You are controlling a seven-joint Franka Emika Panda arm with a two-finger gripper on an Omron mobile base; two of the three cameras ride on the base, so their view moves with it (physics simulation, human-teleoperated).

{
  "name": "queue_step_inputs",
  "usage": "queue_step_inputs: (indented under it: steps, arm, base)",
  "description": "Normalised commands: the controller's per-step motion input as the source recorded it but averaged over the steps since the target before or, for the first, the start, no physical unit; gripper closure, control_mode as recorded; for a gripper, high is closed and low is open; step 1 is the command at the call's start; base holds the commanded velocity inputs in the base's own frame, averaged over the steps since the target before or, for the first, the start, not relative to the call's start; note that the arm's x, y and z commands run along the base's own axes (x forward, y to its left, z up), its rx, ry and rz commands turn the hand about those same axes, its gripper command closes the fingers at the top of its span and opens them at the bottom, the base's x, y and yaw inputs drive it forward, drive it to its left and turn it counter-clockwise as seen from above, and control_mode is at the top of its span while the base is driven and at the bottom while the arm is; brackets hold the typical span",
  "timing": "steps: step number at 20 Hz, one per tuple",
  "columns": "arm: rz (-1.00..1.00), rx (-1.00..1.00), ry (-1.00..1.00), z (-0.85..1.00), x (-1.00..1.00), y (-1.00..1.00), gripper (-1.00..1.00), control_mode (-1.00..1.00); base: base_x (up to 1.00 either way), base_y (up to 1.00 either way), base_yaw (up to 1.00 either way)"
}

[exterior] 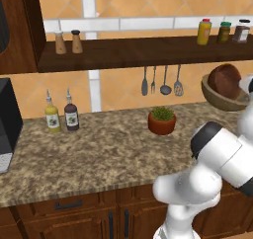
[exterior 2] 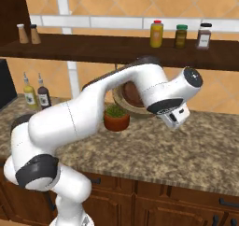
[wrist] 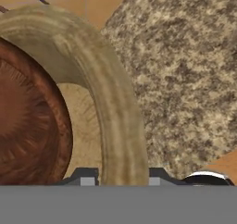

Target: Pick up the bowls on the counter and stack them on top of one another in the open cabinet. Place the smaller bowl on top of the larger bowl.

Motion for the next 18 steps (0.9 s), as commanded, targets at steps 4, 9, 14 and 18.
queue_step_inputs:
  steps: [4, 9, 14, 18]
  arm:
    - [0.06, 0.00, -0.16, 1.00, -0.54, 1.00, 1.00, -1.00]
    - [0.01, 0.00, -0.21, 1.00, -0.06, 1.00, 1.00, -1.00]
    - [0.00, 0.00, -0.15, 1.00, 0.51, 0.96, 1.00, -1.00]
    - [-0.05, -0.07, -0.01, 1.00, 0.97, 0.93, 1.00, -1.00]
  base:
    - [0.00, 0.00, 0.00]
    - [0.00, 0.00, 0.00]
    - [0.00, 0.00, 0.00]
    - [0.00, 0.00, 0.00]
